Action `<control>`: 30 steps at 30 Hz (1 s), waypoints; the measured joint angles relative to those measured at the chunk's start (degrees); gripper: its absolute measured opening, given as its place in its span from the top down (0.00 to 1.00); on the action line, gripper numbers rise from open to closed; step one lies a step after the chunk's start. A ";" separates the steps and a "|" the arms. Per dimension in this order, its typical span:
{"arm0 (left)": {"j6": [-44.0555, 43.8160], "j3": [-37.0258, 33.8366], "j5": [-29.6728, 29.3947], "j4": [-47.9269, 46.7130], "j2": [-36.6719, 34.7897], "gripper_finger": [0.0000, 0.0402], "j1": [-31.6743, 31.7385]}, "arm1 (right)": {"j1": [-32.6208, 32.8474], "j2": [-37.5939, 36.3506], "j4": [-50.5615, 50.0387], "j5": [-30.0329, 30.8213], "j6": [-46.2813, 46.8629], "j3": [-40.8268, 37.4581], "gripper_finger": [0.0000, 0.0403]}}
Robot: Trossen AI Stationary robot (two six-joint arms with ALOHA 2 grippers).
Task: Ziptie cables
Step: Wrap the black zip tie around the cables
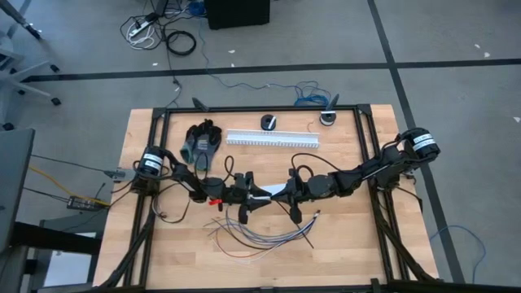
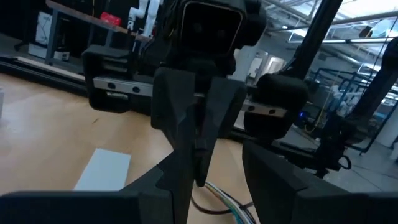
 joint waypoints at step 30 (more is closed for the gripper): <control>1.57 0.07 -3.06 -2.79 -0.02 0.82 -0.12 | -0.02 0.00 0.79 0.98 0.22 0.00 1.00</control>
